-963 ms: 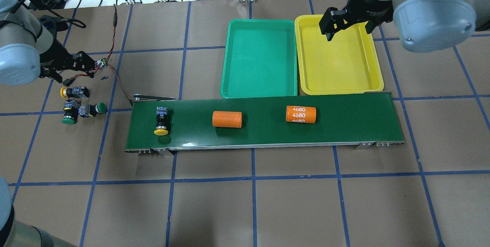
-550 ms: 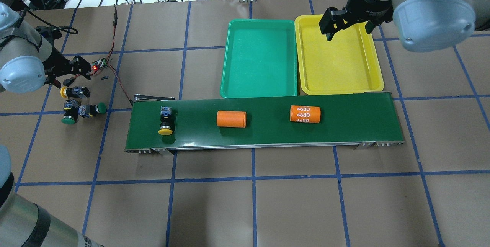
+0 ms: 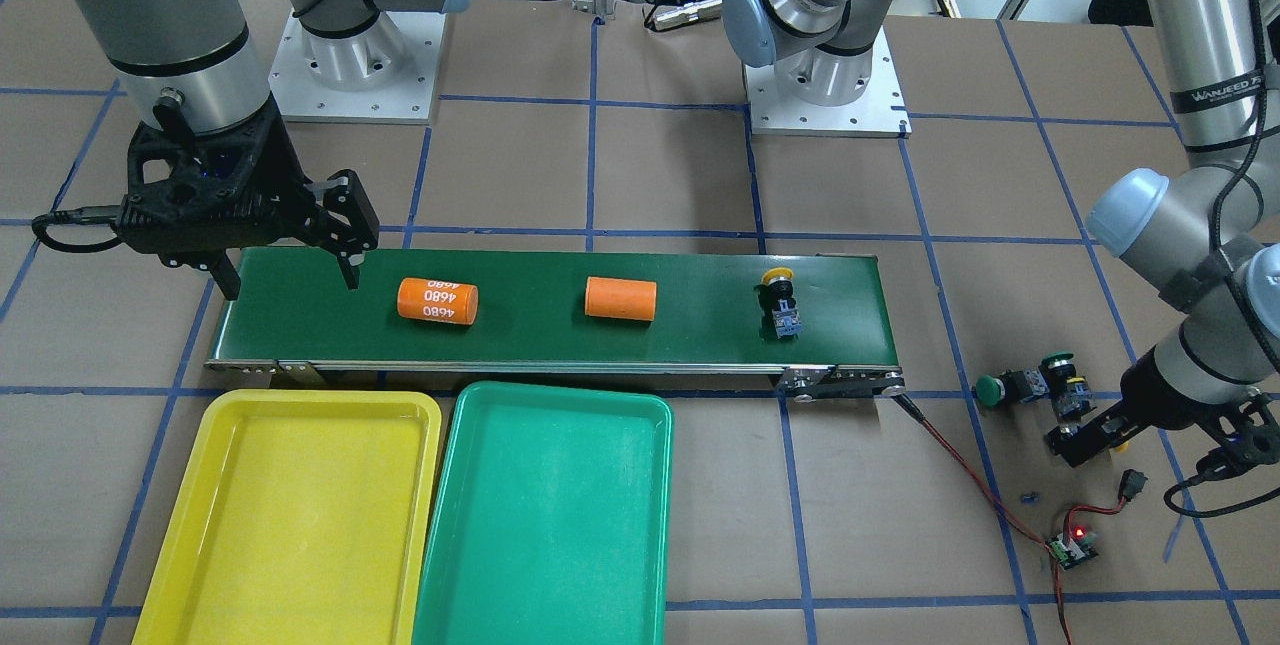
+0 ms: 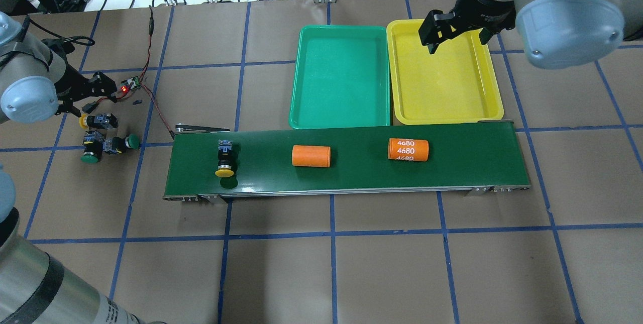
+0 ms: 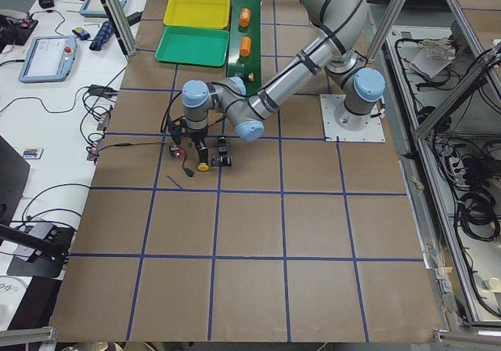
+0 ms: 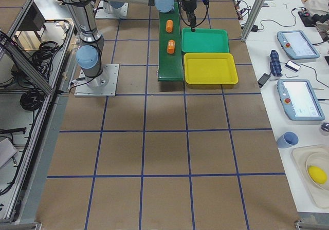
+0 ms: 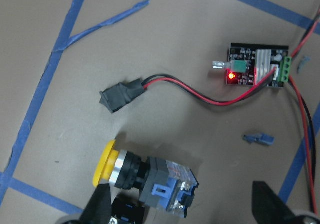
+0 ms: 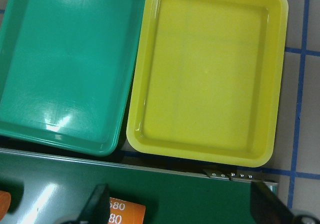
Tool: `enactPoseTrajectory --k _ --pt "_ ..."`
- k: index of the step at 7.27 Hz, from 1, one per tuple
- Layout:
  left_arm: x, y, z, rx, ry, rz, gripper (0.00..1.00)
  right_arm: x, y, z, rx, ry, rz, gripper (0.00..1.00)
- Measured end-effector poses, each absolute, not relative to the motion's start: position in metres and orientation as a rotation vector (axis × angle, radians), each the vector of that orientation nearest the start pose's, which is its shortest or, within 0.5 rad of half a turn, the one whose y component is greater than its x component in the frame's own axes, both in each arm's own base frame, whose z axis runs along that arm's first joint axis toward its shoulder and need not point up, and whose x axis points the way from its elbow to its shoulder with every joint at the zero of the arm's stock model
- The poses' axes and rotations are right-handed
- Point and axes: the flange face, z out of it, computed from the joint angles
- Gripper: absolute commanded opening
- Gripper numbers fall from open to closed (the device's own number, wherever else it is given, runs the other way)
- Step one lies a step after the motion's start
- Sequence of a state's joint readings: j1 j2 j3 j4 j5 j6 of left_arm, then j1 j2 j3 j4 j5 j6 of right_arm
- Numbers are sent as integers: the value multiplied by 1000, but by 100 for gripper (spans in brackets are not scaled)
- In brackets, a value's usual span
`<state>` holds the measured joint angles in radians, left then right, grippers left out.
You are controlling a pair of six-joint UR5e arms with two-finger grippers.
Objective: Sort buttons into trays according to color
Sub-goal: 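Return the left gripper to the pile and grasp another yellow-capped button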
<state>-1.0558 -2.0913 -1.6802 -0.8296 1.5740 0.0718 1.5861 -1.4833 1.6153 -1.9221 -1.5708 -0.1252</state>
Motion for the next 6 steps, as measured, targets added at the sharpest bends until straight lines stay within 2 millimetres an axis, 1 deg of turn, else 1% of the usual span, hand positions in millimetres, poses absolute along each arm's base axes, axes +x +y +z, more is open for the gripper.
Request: enactPoseTrajectory --k 1,2,4,5,6 --pt "199 -621 202 -719 3023 -141 100 142 -543 459 -221 3127 -344 100" --pt "199 -619 196 -750 3017 -121 100 142 -543 458 -221 3127 -344 100" --pt "200 -617 191 -806 3001 -98 100 142 -543 459 -221 3127 -344 100" --pt "207 -616 190 -831 2994 -96 92 142 -543 458 -221 3127 -343 100" --pt "216 -615 189 -857 2990 -98 92 142 -543 458 -221 3127 -344 100"
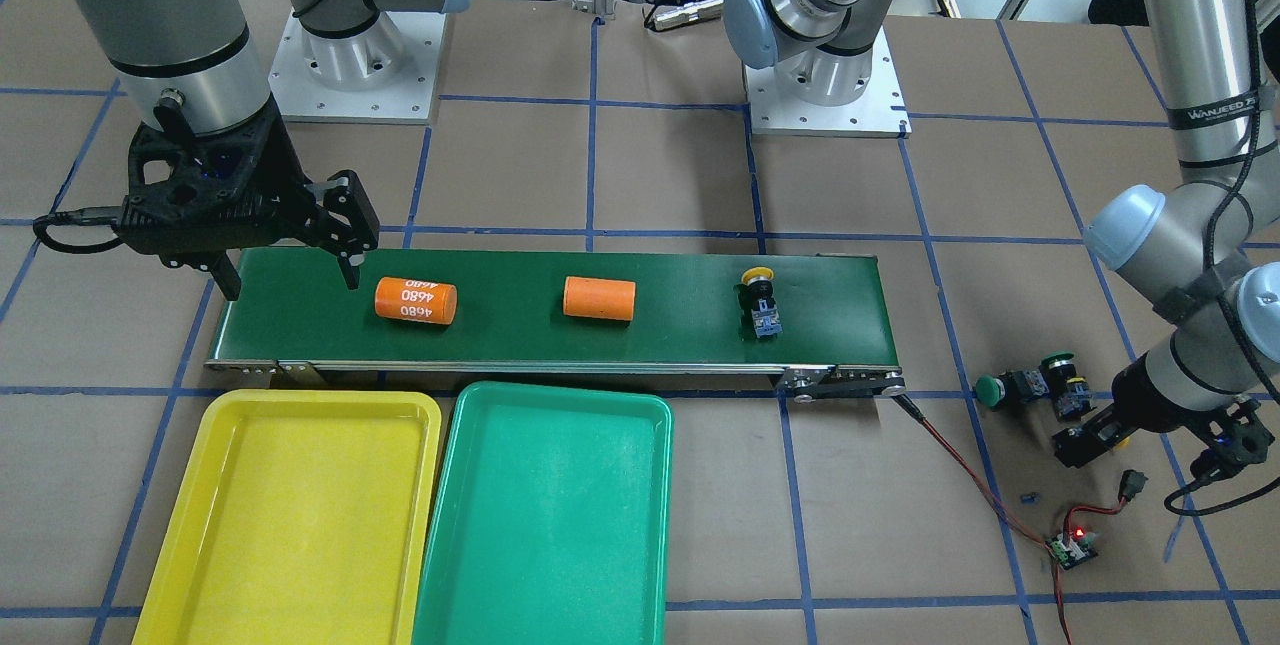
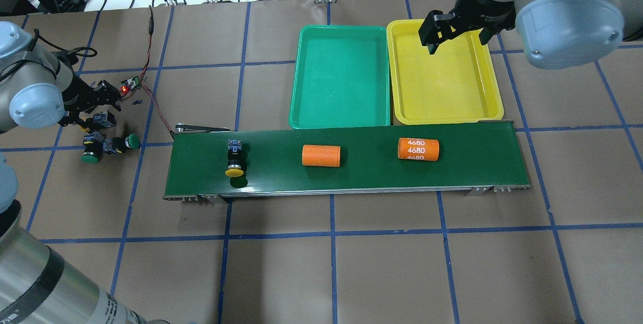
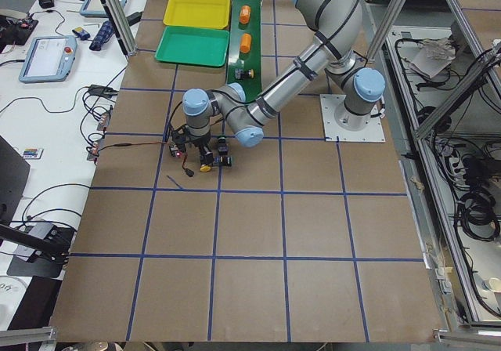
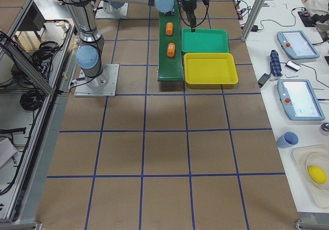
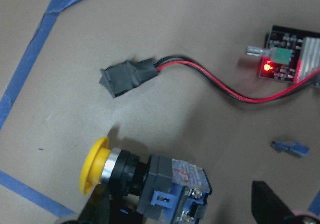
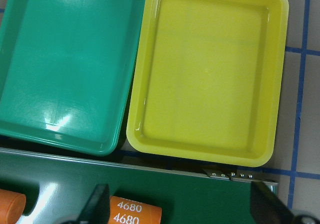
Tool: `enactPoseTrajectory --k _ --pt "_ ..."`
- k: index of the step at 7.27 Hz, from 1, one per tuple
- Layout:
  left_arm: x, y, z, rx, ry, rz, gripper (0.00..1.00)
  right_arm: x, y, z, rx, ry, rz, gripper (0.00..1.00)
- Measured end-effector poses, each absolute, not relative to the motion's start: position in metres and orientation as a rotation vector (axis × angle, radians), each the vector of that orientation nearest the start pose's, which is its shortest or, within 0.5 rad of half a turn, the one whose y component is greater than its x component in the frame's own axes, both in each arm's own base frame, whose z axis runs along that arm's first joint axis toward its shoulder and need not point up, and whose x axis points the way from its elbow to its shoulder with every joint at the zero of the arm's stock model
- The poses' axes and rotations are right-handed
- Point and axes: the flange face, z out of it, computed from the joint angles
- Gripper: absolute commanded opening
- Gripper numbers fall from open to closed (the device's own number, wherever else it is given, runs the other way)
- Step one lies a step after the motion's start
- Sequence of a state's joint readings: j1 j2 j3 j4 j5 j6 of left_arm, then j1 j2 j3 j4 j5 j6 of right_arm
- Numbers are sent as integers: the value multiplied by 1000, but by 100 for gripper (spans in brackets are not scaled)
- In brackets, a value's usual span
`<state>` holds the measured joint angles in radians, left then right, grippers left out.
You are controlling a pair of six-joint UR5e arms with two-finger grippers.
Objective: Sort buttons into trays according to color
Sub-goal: 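Return the left gripper to the pile and grasp another yellow-capped button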
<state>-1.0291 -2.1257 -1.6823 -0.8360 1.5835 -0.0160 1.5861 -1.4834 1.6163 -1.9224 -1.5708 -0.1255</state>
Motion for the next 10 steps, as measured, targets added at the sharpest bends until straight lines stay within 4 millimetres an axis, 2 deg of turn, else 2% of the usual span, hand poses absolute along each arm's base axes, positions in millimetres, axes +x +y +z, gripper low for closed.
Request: enactPoseTrajectory --k 2,4,6,8,10 --pt "222 -614 179 -880 2992 -77 100 142 -543 458 -219 3127 -345 100" --pt "222 -612 171 -887 2995 -50 100 142 -543 459 -219 3127 -346 100" --pt "225 -616 172 -887 2995 -57 100 142 -543 459 -219 3127 -345 100" --pt "226 -621 186 -915 2990 -47 100 142 -543 458 -220 3127 -343 100" --pt "222 -620 181 -1011 3006 24 100 142 -543 458 -219 3127 -342 100"
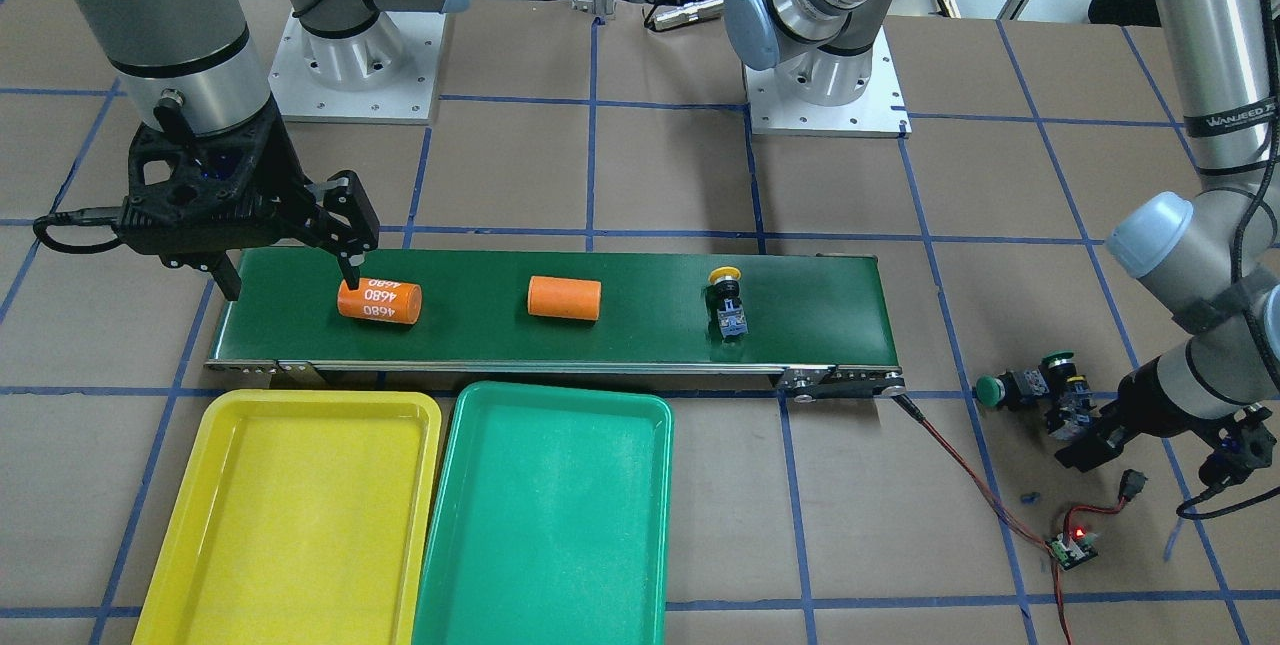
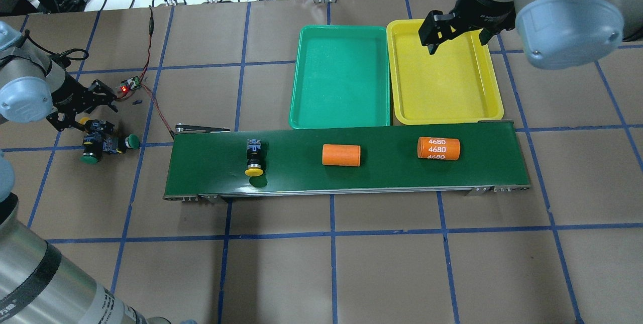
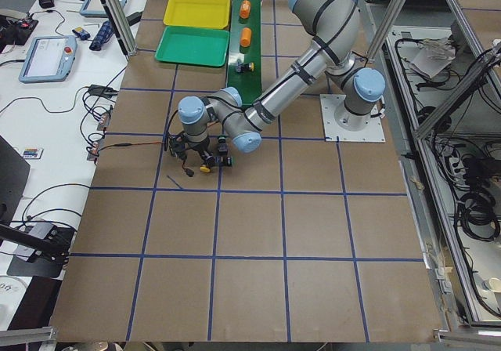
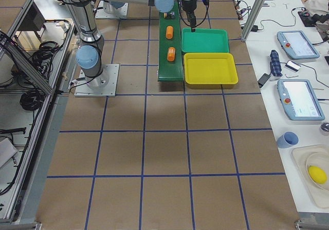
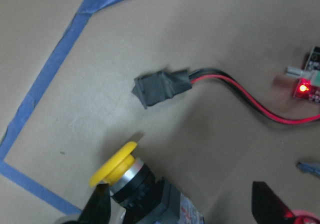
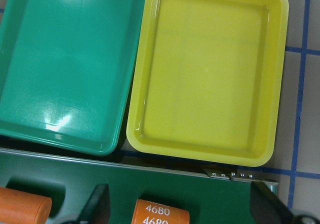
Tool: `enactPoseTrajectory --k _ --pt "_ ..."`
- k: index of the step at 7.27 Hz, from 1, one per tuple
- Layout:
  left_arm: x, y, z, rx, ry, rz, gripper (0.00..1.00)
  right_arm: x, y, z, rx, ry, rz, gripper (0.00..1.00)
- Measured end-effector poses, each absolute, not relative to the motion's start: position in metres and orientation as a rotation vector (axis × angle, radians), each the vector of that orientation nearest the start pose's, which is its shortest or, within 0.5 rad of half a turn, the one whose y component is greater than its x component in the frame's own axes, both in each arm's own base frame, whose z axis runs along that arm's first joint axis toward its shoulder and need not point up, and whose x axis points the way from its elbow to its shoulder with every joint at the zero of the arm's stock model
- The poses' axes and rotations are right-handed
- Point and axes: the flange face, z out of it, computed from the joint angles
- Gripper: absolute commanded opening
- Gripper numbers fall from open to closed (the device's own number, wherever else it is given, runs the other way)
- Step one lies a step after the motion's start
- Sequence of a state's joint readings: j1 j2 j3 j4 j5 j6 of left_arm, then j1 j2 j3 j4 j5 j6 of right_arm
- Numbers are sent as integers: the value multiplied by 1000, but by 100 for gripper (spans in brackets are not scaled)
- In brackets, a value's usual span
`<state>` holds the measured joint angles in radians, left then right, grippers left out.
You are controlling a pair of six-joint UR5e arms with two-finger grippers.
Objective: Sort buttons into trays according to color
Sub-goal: 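Return the left gripper to the pile and grasp another yellow-capped button, then carry the yellow-capped button with the left gripper onto the belt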
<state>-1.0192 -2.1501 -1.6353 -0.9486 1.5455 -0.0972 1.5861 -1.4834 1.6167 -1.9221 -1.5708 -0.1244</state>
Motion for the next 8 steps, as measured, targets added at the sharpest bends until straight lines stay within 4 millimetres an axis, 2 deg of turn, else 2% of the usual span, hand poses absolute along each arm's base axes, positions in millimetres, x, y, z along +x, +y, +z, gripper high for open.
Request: enactPoseTrajectory --k 1,3,4,5,6,8 --pt "221 -618 177 -1042 3014 50 100 142 -543 458 -218 3127 -343 100" --pt "226 -613 183 -1088 3011 111 100 142 -542 458 -216 3127 -343 100" --pt "228 -612 182 -1101 3012 133 84 142 -543 458 -215 3128 -343 100" --pt "230 -612 177 -1107 3014 148 30 142 -543 458 -215 3128 -343 100" --pt "231 -612 174 -1111 3014 156 0 142 -542 458 -214 3128 -341 100" --pt "232 -613 173 -1107 3017 154 0 142 -542 457 -214 3128 -341 100"
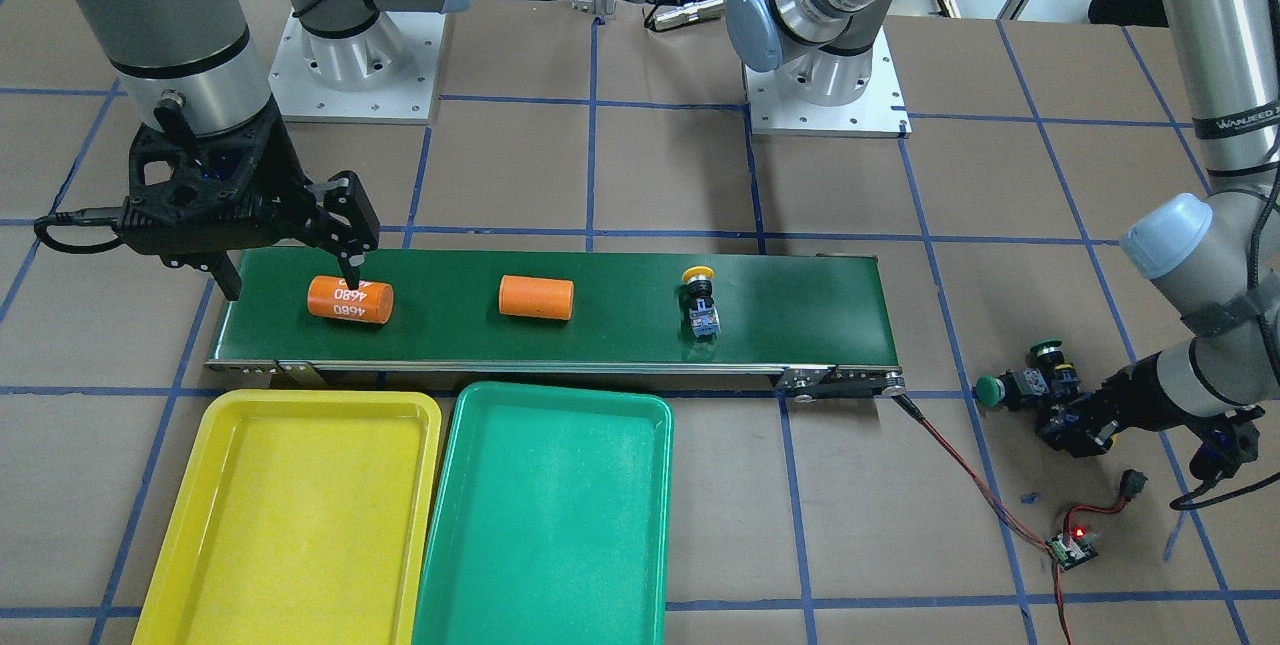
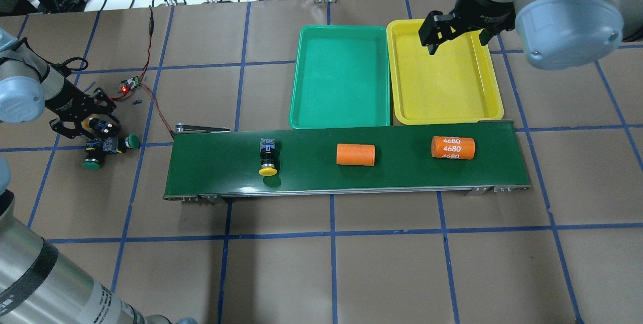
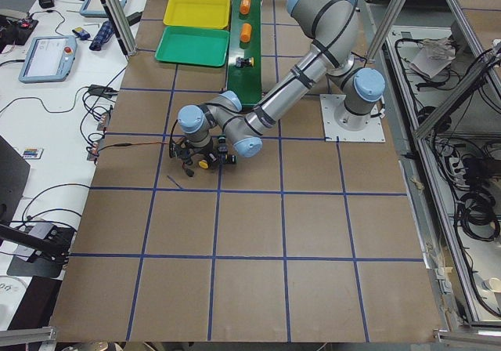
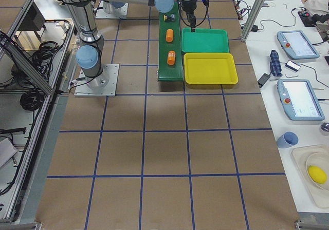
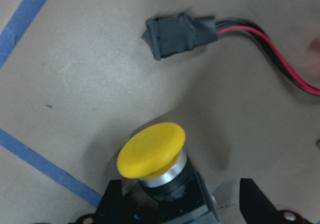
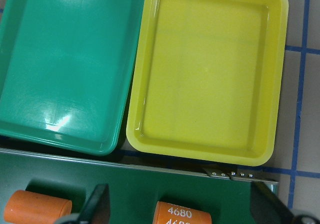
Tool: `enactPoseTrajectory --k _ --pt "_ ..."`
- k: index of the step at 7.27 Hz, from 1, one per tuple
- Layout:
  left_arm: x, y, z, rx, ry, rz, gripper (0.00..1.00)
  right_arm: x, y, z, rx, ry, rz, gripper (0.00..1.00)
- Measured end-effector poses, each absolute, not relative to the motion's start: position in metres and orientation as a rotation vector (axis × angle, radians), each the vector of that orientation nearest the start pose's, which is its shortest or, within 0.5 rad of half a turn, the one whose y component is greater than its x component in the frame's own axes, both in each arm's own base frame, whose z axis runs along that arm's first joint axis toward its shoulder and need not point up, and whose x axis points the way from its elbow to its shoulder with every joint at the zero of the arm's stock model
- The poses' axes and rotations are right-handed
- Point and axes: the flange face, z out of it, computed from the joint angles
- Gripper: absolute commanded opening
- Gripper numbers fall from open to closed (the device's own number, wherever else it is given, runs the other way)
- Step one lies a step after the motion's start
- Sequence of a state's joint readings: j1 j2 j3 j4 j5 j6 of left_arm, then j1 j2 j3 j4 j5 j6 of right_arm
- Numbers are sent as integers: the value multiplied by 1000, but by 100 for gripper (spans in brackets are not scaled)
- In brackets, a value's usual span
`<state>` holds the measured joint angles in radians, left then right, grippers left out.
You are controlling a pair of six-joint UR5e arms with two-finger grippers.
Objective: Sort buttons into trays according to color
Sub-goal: 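Carry the yellow-capped button with the left gripper onto the belt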
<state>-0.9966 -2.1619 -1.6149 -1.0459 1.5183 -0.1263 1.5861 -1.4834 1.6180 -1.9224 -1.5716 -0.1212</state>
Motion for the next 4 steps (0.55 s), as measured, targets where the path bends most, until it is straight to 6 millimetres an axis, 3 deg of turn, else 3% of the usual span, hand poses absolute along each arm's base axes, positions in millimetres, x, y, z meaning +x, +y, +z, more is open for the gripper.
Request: enactPoseTrajectory --k 2,4 --pt "236 -624 188 -1051 3030 102 0 142 -542 458 -215 3128 -342 100" --pt "232 -638 226 -861 3072 12 0 142 -542 458 -215 3127 -342 100"
